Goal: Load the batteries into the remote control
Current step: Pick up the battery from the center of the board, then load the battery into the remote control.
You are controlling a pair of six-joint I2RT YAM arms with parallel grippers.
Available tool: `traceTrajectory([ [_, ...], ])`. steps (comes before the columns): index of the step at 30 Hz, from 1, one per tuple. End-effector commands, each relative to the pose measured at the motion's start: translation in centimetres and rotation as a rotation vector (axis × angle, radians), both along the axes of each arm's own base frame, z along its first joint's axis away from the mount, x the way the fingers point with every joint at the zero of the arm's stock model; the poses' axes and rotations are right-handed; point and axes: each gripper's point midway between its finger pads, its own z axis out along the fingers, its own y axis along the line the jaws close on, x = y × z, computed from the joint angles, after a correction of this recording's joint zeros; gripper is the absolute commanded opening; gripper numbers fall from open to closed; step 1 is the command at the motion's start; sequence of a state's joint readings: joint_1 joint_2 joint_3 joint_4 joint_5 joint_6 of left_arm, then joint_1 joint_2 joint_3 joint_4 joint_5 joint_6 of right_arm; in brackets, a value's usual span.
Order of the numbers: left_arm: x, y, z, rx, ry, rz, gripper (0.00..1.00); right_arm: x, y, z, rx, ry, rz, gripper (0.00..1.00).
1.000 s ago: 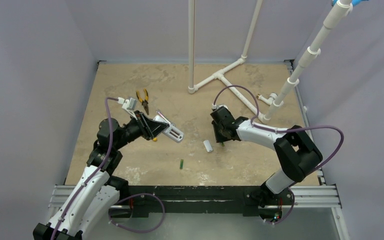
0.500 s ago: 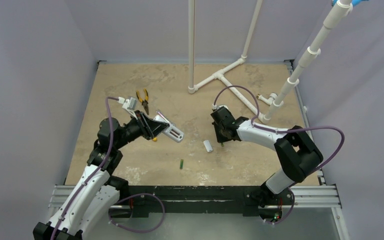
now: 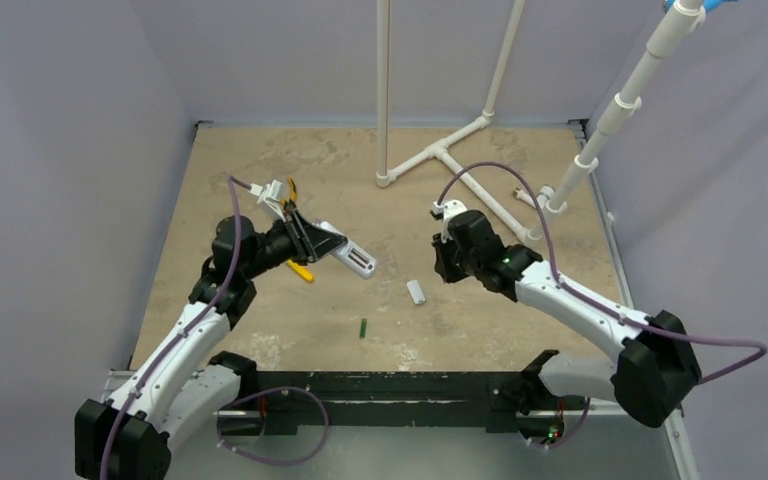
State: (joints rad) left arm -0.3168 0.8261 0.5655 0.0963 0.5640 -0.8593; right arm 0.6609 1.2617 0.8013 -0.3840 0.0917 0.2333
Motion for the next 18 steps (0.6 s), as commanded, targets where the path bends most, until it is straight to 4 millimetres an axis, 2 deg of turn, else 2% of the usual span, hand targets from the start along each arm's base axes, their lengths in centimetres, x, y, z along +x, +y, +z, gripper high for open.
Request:
traceTrajectory([
  [1, 0.6, -1.5, 3.1, -0.123, -0.039, -0.042, 0.0, 1.1, 3.6, 9.0, 0.23, -0.255, 0.15, 0.0],
  [4, 0.6, -2.5, 3.4, -0.171, -0.023, -0.08, 0.0, 0.6, 4.9, 14.6, 0.401, -0.436, 0.221, 0.0],
  [7, 0.2, -3.4, 3.5, -0.198, -0.005, -0.111, 0.0, -0.7, 5.9, 18.4, 0.53, -0.559, 0.303, 0.0],
  [8, 0.1, -3.6, 3.5, -0.2, -0.001, -0.118, 0.0, -1.1, 6.2, 19.1, 0.558, -0.577, 0.328, 0.0],
  [13, -0.8, -4.5, 2.5, -0.196, 0.04, -0.143, 0.0, -2.7, 7.8, 20.7, 0.637, -0.577, 0.45, 0.0],
  [18, -1.0, -5.2, 1.6, -0.205, 0.09, -0.148, 0.0, -5.9, 10.1, 20.9, 0.707, -0.628, 0.68, 0.0],
])
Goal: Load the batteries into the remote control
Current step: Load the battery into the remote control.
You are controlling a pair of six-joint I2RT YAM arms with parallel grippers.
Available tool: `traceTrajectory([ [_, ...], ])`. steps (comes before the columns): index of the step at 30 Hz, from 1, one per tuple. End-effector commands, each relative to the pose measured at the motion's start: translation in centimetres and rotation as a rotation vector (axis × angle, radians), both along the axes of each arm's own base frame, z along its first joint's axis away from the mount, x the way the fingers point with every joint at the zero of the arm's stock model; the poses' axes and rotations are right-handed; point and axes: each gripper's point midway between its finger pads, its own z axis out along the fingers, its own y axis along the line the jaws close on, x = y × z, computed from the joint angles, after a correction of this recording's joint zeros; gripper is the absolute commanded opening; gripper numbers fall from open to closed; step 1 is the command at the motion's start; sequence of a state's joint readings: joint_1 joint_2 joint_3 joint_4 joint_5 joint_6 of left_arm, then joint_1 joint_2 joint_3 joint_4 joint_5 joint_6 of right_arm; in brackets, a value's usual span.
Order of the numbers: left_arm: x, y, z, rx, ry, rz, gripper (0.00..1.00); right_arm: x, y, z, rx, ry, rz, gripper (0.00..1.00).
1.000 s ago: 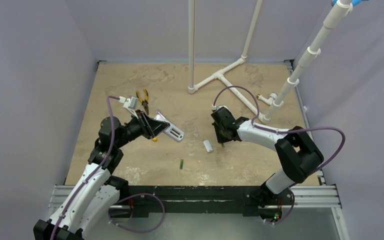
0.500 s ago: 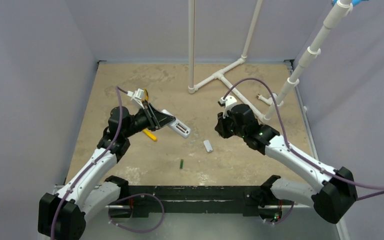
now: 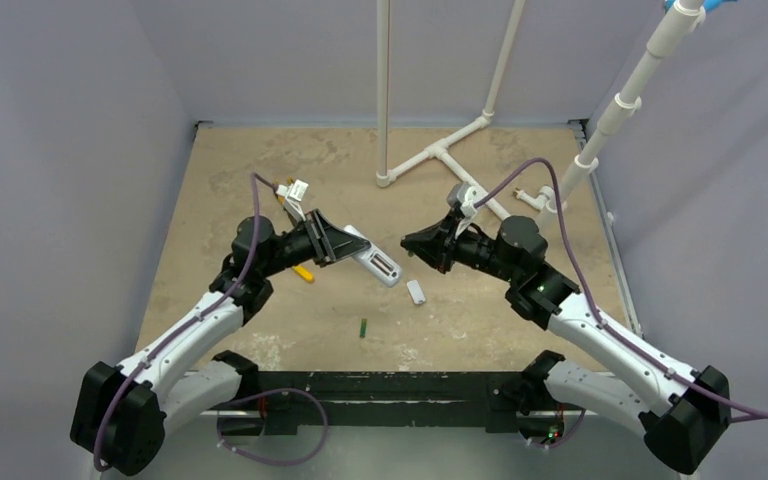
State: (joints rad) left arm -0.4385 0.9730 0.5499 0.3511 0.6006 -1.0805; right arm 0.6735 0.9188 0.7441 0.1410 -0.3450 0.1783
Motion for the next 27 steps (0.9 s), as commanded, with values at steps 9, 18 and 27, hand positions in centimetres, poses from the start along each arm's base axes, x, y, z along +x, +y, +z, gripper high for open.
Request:
traceTrajectory([
  [9, 0.0, -1.2, 0.0, -0.052, 0.039, -0.03, 0.0, -4.8, 4.3, 1.3, 0.048, -0.228, 0.306, 0.0],
  [18, -0.3, -1.5, 0.3, -0.056, 0.036, -0.055, 0.0, -3.8, 5.1, -0.6, -0.008, -0.248, 0.292, 0.0],
  [27, -0.6, -1.9, 0.5, -0.057, 0.03, -0.091, 0.0, -2.6, 5.0, -1.7, -0.068, -0.289, 0.254, 0.0],
])
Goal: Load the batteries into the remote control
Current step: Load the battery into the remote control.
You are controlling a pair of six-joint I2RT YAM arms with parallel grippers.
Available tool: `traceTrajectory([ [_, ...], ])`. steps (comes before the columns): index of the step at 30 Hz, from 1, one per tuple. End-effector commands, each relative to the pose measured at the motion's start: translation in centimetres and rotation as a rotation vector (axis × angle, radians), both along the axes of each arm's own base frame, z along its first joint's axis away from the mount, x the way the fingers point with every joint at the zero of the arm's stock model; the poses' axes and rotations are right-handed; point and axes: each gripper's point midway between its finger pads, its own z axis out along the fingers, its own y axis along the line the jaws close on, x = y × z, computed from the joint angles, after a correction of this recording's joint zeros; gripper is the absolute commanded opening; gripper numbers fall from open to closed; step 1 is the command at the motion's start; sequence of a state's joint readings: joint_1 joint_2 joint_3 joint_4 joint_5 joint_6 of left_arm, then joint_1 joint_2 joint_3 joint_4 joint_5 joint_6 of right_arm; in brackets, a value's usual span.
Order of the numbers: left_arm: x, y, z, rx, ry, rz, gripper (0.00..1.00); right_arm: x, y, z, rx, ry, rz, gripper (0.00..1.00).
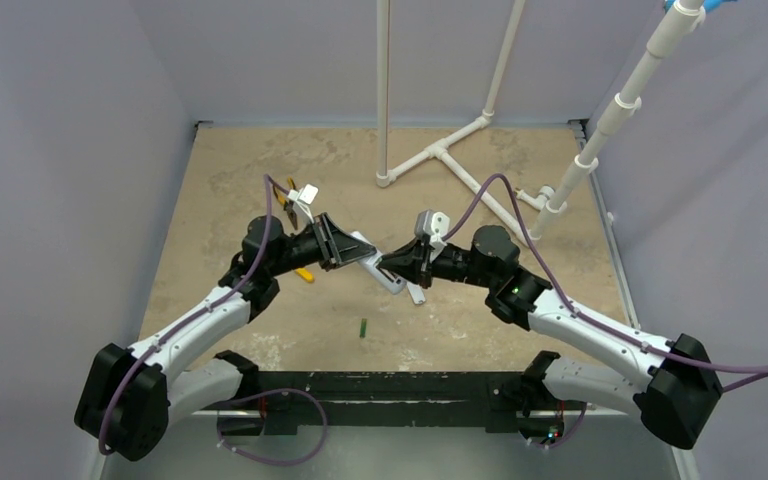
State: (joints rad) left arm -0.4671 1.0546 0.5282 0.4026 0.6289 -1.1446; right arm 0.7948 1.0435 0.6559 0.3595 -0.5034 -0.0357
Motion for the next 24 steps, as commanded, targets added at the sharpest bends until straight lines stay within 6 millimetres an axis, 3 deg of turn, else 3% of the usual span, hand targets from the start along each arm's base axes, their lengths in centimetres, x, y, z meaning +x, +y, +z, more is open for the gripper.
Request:
traceTrajectory([
  [1, -0.3, -0.6, 2.7, -0.052, -0.075, -0.038, 0.0, 0.8, 0.0, 1.7, 0.022, -0.094, -0.028, 0.0],
  [24, 0.0, -0.6, 2.8, -0.058, -0.076, -0.031, 0.0, 1.2, 0.4, 0.2, 0.016, 0.016, -0.053, 0.0],
])
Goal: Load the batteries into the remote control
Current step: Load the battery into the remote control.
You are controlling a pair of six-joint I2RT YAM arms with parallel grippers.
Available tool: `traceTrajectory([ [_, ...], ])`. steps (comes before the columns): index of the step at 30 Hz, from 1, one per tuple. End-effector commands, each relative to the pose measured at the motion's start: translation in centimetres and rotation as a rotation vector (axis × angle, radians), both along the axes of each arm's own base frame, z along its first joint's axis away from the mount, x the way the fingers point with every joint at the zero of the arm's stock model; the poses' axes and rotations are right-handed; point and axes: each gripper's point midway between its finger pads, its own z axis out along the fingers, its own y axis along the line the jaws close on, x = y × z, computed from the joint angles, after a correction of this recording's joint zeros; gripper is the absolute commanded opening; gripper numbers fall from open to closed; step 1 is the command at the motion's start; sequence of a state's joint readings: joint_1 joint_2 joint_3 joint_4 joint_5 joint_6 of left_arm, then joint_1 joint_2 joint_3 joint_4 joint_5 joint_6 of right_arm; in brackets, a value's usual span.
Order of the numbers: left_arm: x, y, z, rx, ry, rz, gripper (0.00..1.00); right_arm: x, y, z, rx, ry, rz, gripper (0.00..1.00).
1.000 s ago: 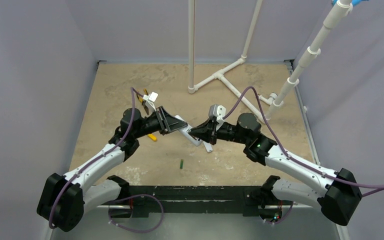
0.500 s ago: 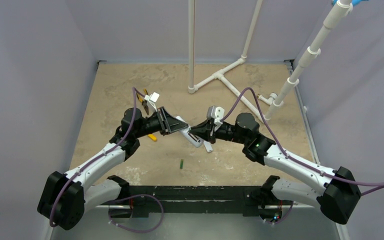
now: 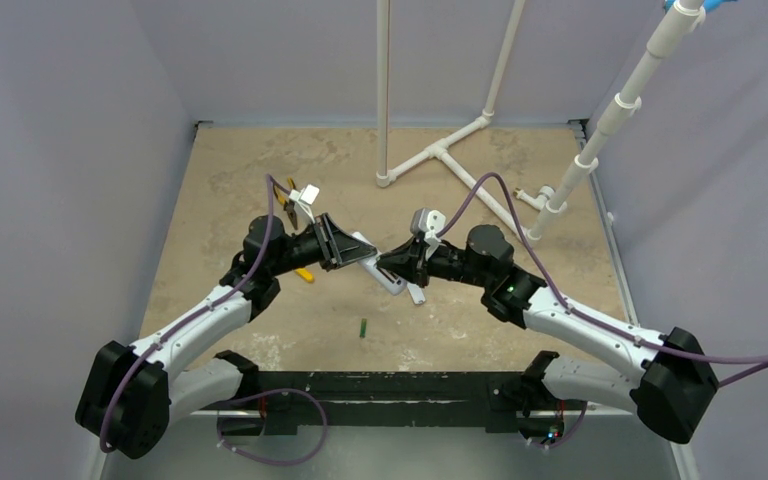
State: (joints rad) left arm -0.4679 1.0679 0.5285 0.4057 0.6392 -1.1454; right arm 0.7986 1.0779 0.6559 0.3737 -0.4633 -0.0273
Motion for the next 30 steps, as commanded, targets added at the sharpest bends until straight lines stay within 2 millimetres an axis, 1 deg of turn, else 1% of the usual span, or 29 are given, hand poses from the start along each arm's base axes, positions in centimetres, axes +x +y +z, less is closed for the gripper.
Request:
traceTrajectory([
  [1, 0.0, -0.5, 3.1, -0.061, -0.084, -0.019, 0.0, 0.2, 0.1, 1.1, 0.035, 0.021, -0.016, 0.0],
  [4, 0.1, -0.5, 3.1, -0.061, -0.083, -0.018, 0.0, 0.1, 0.0, 0.8, 0.029, 0.028, -0.017, 0.0],
  [18, 0.2, -0.6, 3.4, -0.064, -0.086, -0.021, 0.0, 1.1, -1.7, -1.8, -0.07, 0.024, -0.119, 0.0],
  [30, 0.5, -0.7, 3.4, -0.065, -0.083, -0.021, 0.0, 1.3, -2.3, -3.4, -0.133, 0.047, -0.138, 0.0],
])
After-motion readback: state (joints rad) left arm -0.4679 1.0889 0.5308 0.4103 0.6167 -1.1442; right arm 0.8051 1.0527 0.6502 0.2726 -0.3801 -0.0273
